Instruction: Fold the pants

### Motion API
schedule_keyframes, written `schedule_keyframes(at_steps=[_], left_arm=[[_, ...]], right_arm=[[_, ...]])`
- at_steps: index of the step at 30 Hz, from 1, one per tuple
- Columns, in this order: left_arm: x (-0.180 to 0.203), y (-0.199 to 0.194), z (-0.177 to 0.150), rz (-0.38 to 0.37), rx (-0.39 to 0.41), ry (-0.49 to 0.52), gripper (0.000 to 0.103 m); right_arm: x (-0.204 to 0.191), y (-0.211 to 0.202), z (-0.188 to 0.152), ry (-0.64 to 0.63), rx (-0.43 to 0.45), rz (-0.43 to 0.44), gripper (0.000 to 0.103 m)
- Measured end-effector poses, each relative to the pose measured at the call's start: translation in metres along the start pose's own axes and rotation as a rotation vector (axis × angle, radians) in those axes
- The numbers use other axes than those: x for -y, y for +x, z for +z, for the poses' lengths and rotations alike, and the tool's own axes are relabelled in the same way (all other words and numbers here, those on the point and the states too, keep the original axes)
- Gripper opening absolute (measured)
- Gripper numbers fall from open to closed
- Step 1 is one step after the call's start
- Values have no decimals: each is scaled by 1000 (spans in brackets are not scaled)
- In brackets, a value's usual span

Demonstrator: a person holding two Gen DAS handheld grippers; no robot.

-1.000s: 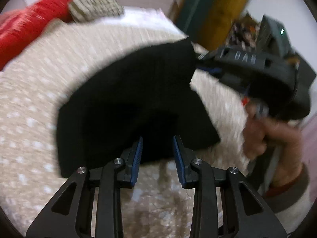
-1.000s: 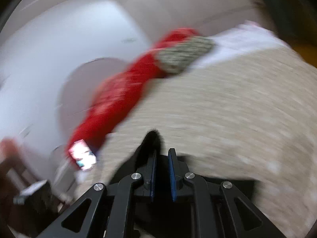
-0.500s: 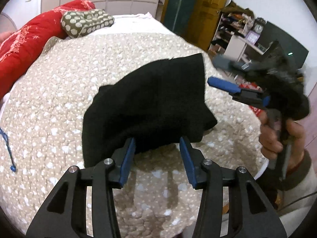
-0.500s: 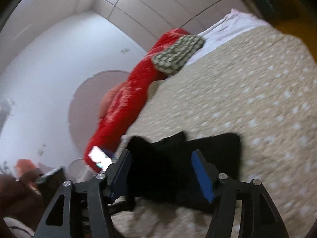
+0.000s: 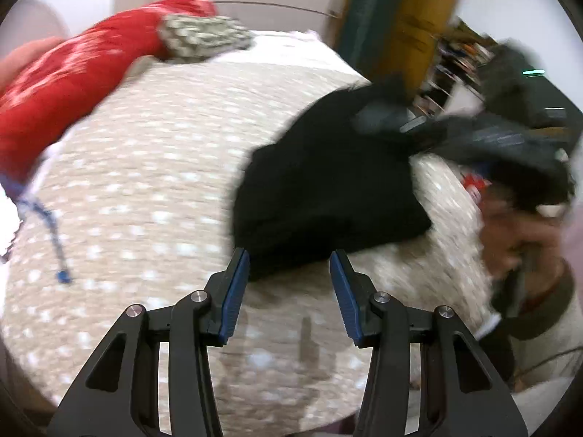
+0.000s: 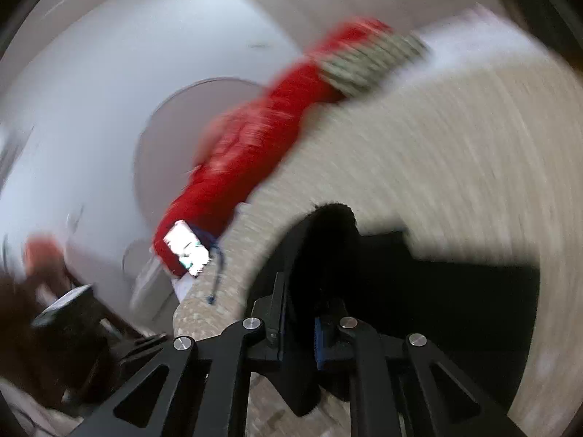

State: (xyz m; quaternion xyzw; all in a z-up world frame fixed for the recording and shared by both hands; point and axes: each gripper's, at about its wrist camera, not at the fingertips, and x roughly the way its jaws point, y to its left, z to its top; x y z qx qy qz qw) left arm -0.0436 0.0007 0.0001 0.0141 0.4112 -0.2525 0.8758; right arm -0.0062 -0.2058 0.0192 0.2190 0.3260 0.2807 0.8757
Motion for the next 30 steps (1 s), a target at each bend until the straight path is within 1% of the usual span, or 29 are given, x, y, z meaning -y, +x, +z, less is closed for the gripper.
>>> schedule_keyframes(at_steps=[2, 3, 4, 5, 6, 7, 8, 9, 10, 11, 13, 15, 17, 18, 19, 21, 22, 23, 25, 26, 27, 28, 29, 30], left_arm=[[-15, -4, 7, 26, 29, -66, 46], [-19, -4, 10, 33, 36, -86, 46], [-21, -3, 12, 35, 41, -99, 46], [-21, -1, 13, 28, 46, -107, 46], [-19, 4, 13, 20, 44, -108, 46], [-17, 9, 14, 21, 35, -103, 47], [-14, 18, 15, 30, 15, -88, 47], [-14, 22, 15, 39, 1, -75, 47], [-11, 30, 15, 51, -14, -61, 47], [-7, 34, 17, 56, -21, -56, 47], [-2, 43, 20, 55, -40, -57, 47], [3, 48, 25, 40, -42, -61, 47], [8, 50, 34, 29, -22, -67, 47], [10, 53, 37, 27, -16, -67, 47], [13, 56, 40, 28, -12, -62, 47], [20, 67, 47, 65, -16, -46, 47], [24, 75, 50, 98, -26, -36, 47], [26, 78, 51, 105, -30, -30, 47], [30, 89, 54, 93, -49, -32, 47], [30, 93, 55, 87, -59, -39, 47], [32, 97, 57, 87, -60, -41, 50], [33, 100, 58, 97, -56, -40, 56], [33, 103, 59, 104, -62, -43, 56], [32, 107, 59, 105, -82, -53, 57]], right_arm=[[-34, -10, 22, -120, 31, 13, 10], [-46, -14, 30, -183, 29, -12, 10], [-51, -16, 34, -234, 15, -54, 10], [-47, -18, 32, -247, 1, -86, 10], [-31, -16, 29, -235, -38, -146, 10], [-4, -14, 21, -180, -103, -227, 10], [17, -13, 13, -134, -145, -277, 10], [47, -10, 1, -63, -206, -355, 10], [65, -11, -9, -16, -236, -388, 10], [78, -15, -18, 41, -233, -371, 10], [79, -23, -21, 81, -183, -327, 10], [69, -22, -13, 55, -153, -315, 10], [58, -12, -2, 14, -156, -306, 10], [55, -8, 0, -5, -163, -317, 10], [55, -4, 1, -27, -175, -349, 10], [65, 2, 1, -20, -190, -401, 10], [71, -1, 1, 2, -187, -420, 10], [72, -9, 2, 10, -175, -418, 10], [66, -26, -1, -5, -157, -400, 10], [66, -28, 0, -12, -157, -409, 10], [70, -27, 0, -15, -163, -424, 10], [75, -28, -3, -15, -174, -436, 10], [84, -23, -7, 0, -196, -445, 12], [89, -22, -9, 8, -202, -448, 17]])
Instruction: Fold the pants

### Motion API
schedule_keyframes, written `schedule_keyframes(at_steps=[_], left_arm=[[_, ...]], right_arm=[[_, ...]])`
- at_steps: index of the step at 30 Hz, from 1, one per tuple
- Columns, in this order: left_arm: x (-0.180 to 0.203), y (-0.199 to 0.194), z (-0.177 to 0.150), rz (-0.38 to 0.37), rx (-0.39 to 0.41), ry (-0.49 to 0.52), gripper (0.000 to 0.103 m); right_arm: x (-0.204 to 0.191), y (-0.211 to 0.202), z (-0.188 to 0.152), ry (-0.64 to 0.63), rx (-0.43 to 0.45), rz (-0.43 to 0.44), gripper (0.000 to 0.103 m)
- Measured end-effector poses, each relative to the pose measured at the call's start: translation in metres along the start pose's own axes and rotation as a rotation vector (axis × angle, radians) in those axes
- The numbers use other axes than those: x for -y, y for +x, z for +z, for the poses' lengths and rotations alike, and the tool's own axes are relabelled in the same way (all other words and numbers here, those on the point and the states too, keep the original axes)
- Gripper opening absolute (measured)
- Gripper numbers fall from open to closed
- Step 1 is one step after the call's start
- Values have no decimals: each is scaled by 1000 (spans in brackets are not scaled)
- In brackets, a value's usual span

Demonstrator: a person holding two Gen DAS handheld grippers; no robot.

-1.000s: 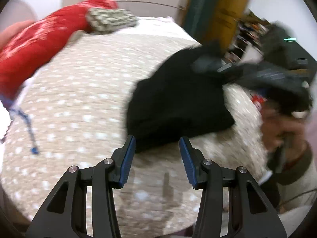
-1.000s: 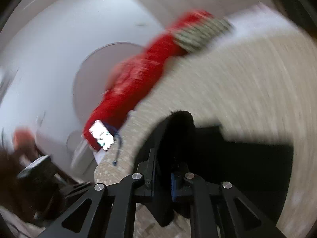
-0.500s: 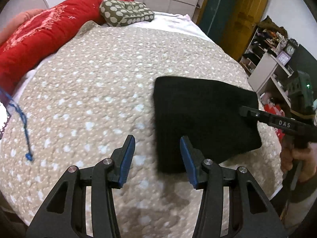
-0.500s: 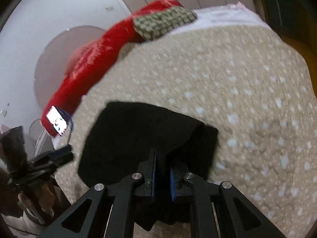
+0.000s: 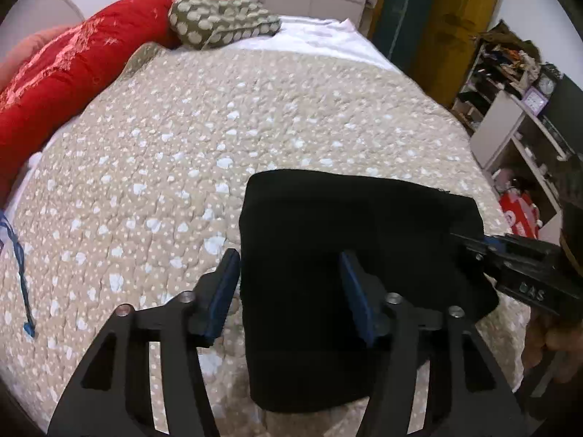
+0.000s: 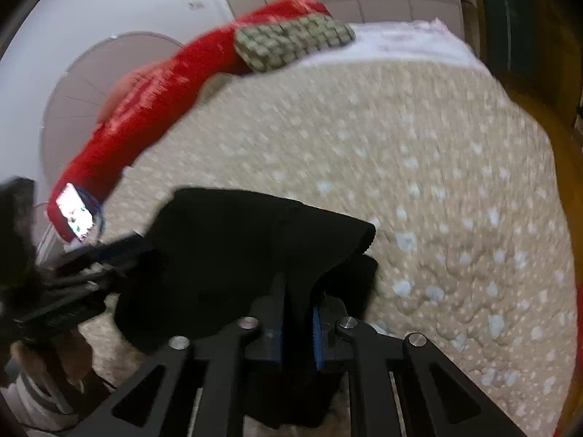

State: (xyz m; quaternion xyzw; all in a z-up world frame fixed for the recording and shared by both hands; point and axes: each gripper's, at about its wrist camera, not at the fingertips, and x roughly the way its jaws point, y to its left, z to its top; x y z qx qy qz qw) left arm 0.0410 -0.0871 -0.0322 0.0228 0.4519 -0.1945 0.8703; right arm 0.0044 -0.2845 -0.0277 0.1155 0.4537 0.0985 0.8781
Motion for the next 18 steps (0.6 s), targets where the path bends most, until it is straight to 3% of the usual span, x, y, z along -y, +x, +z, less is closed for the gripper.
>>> schedule_keyframes(at_steps=[2, 5, 9, 11, 14, 18], left_arm=[[-3, -1, 2, -13, -12, -9, 56], [-7, -8, 9, -7, 21, -19, 56], [-4, 4, 19, 23, 9, -24, 56], [-3, 14, 18, 26, -5, -31, 57], [-6, 24, 16, 39, -9, -50, 67], [-15, 29, 14, 25, -7, -101, 76]], right_arm=[[7, -9, -1, 21, 31, -14, 25], [16, -42, 3, 77, 125, -81, 27], [-4, -55, 10, 14, 214, 24, 27], [-17, -37, 14, -26, 184, 36, 27], [-18, 7, 13, -38, 97, -55, 27], [-6, 30, 13, -6, 109, -64, 27]])
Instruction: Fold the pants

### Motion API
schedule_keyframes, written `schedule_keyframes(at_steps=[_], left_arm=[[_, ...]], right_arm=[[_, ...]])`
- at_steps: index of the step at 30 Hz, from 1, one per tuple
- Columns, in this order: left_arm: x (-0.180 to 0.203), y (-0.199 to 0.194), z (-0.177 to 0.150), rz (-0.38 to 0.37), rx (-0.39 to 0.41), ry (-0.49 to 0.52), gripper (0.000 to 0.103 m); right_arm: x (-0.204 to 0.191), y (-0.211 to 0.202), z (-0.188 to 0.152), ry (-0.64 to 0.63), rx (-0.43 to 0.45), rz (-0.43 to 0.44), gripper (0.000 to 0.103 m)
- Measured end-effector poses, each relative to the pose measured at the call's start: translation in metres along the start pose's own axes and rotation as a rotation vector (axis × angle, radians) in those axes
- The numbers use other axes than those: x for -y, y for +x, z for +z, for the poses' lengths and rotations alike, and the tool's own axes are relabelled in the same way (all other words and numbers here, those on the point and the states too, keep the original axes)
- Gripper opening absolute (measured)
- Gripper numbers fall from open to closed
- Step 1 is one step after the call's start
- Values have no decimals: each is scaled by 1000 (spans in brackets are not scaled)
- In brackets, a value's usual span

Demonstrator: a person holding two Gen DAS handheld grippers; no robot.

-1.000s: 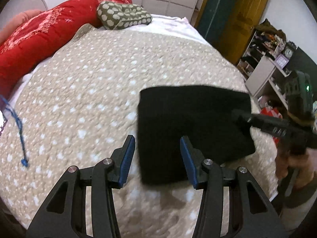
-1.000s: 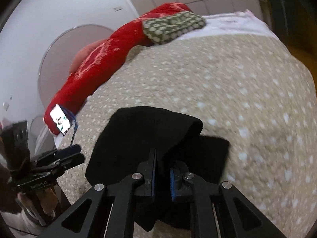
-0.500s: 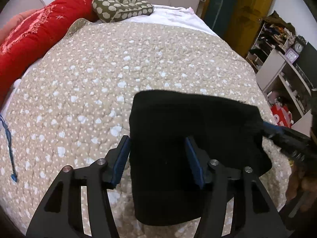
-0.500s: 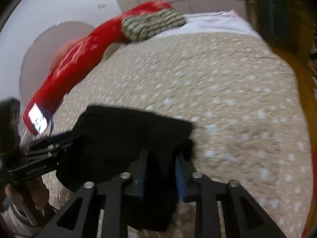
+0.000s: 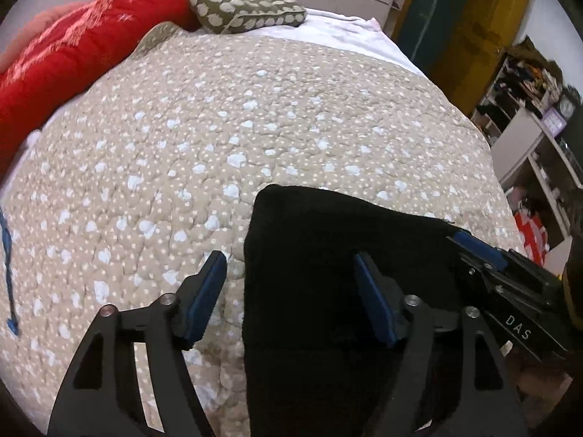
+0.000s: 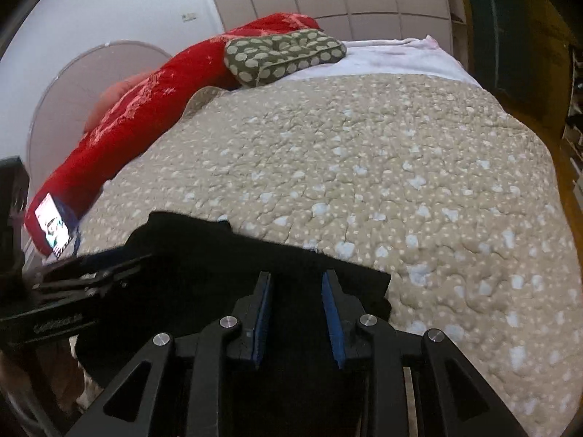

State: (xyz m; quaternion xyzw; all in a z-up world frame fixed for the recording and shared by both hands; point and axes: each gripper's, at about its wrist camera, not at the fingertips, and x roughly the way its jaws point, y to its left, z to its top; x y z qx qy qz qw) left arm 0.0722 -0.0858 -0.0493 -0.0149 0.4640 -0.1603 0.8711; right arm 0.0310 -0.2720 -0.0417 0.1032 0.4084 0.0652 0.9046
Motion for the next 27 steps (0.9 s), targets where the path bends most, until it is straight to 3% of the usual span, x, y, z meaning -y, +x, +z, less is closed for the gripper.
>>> schedule_keyframes(at_steps=[7, 10, 13, 15, 27], left_arm=[[-2, -3, -6, -3, 14, -1, 77], [-2, -4, -9, -1, 20, -8, 77], [0, -5, -13, -2, 24, -11, 79], [2, -6, -16, 10, 34, -7, 79], [2, -27, -24, 48, 27, 5, 78]], right_arm=[[-11, -44, 1, -48, -18, 34, 27], [-20, -64, -21, -92, -21, 21, 28], [-19, -58, -52, -97, -69, 0, 29], [-15, -58, -65, -90, -6, 5, 29], [-19, -76, -44, -8, 26, 69, 29]])
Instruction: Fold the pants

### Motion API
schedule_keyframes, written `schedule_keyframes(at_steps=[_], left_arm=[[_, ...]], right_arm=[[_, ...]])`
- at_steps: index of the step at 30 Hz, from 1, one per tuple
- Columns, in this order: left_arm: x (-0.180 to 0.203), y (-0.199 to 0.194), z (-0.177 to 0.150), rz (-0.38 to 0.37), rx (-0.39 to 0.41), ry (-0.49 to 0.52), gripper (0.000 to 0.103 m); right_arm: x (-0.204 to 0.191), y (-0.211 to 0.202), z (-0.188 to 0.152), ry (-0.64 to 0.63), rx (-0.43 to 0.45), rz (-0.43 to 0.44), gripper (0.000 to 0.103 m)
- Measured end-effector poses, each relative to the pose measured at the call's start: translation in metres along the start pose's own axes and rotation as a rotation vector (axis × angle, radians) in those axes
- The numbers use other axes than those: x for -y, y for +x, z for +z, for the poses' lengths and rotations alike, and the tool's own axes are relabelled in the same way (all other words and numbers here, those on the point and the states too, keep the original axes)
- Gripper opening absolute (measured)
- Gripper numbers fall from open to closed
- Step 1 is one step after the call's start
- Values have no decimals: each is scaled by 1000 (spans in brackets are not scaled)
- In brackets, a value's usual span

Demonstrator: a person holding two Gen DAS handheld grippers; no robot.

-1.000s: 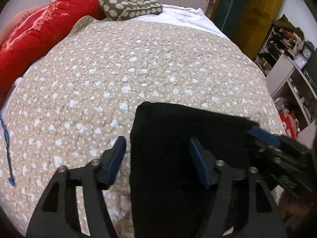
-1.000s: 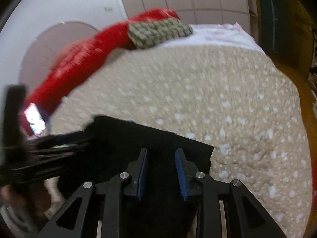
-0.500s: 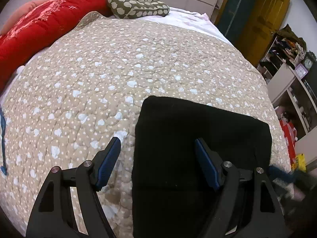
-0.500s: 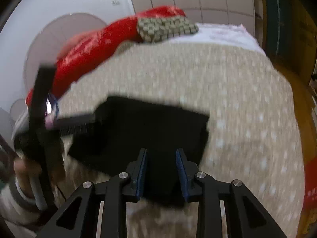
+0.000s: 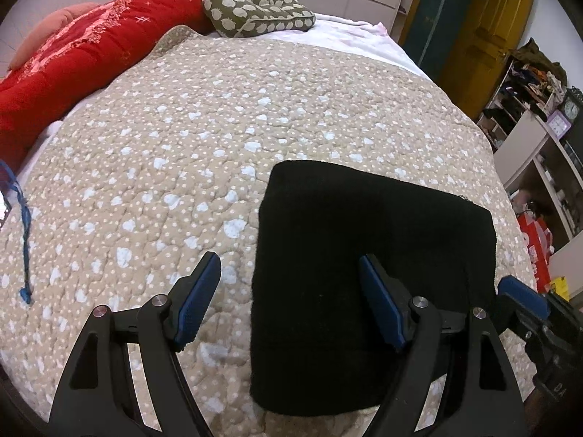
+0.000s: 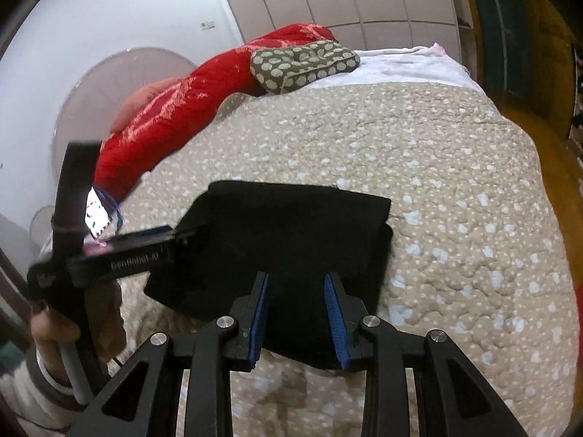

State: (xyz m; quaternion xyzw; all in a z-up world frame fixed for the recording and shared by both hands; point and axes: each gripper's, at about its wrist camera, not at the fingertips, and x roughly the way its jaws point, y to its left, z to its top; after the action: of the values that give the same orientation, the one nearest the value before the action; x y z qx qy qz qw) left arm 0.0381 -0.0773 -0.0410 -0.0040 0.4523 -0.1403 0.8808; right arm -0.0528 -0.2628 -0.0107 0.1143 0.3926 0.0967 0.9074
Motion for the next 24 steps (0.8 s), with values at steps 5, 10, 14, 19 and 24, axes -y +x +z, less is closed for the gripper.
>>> schedule_keyframes(at_steps=[5, 10, 14, 19, 24], left_arm=[[-3, -4, -1, 4, 2, -10, 78], [-3, -7, -2, 9, 8, -9, 78], [-2, -9, -3, 16, 12, -2, 78], [-1, -13, -6, 14, 18, -4, 78], [1, -8, -13, 16, 10, 2, 78]], right_arm=[[-7, 4, 4, -13, -2, -6, 30], [-8, 9, 2, -18, -19, -15, 30], [-6, 8, 1, -14, -19, -17, 31], [-7, 4, 1, -30, -12, -16, 31], [1, 10, -3, -3, -27, -40, 31]])
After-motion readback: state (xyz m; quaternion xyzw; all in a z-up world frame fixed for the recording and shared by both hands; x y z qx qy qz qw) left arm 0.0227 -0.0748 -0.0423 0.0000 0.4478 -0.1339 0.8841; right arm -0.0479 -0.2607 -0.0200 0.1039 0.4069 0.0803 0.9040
